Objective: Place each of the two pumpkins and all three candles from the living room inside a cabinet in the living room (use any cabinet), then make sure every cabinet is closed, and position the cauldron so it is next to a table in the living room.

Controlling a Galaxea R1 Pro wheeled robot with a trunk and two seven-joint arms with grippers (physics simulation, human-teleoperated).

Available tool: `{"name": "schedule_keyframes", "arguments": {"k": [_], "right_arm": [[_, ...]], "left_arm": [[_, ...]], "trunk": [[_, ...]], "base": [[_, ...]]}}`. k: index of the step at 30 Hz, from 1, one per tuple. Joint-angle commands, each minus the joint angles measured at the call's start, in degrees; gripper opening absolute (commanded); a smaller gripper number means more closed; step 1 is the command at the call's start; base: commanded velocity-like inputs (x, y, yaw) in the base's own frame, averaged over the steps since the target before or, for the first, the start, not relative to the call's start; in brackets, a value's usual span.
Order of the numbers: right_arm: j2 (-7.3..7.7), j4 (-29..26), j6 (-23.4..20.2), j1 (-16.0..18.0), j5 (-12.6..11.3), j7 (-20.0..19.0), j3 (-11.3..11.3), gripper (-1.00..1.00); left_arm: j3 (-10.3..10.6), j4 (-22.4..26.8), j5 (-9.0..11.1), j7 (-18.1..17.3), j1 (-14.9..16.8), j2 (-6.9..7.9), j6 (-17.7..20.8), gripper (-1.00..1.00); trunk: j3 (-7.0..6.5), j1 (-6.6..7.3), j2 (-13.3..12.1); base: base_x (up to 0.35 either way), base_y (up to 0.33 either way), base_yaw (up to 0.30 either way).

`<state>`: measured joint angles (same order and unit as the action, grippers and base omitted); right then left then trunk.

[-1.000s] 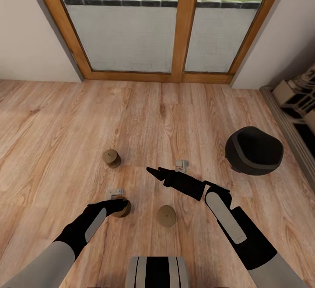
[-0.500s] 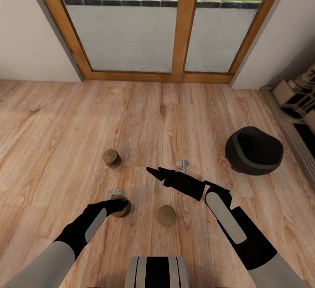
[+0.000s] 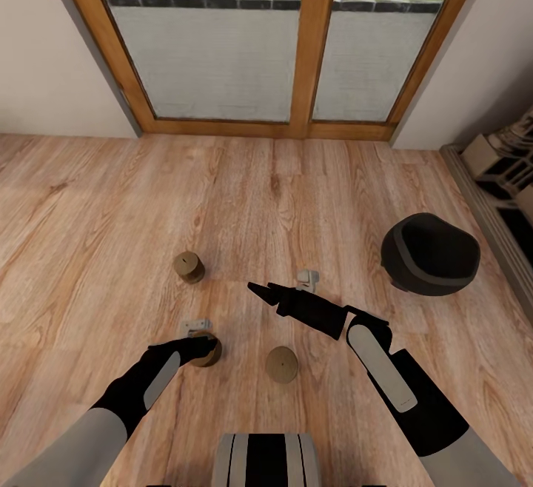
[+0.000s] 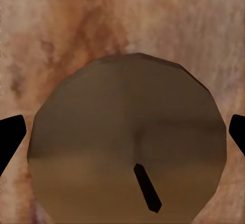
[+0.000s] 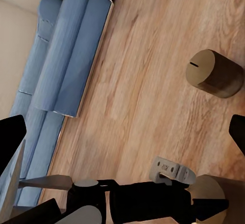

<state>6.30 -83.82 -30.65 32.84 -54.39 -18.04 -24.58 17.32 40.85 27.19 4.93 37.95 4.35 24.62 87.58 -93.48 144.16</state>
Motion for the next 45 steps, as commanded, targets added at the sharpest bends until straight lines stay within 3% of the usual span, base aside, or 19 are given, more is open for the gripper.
{"name": "schedule_keyframes", "arguments": {"k": [1,16,17,45], "right_arm": [[0.03,0.0,-0.2,0.1,-0.3,0.0,0.0,1.0],[0.03,0.0,-0.2,0.0,-0.3,0.0,0.0,1.0],[0.03,0.0,-0.2,0.0,-0.3,-0.1,0.0,1.0],[0.12,0.1,-0.2,0.1,-0.3,-0.1,0.0,1.0]], "left_arm": [[0.3,0.1,0.6,0.5,0.0,0.07,0.2,1.0],[0.3,0.1,0.6,0.5,0.0,0.11,0.2,1.0],[0.3,0.1,0.6,0.5,0.0,0.1,0.2,-1.0],[0.2,0.1,0.6,0.4,0.0,0.19,0.2,-1.0]], "trunk": [[0.03,0.01,0.0],[0.7,-0.07,0.1],[0.7,-0.07,0.1],[0.7,-0.07,0.1]], "base": [[0.0,0.0,0.0],[0.0,0.0,0.0],[0.0,0.0,0.0],[0.0,0.0,0.0]]}}
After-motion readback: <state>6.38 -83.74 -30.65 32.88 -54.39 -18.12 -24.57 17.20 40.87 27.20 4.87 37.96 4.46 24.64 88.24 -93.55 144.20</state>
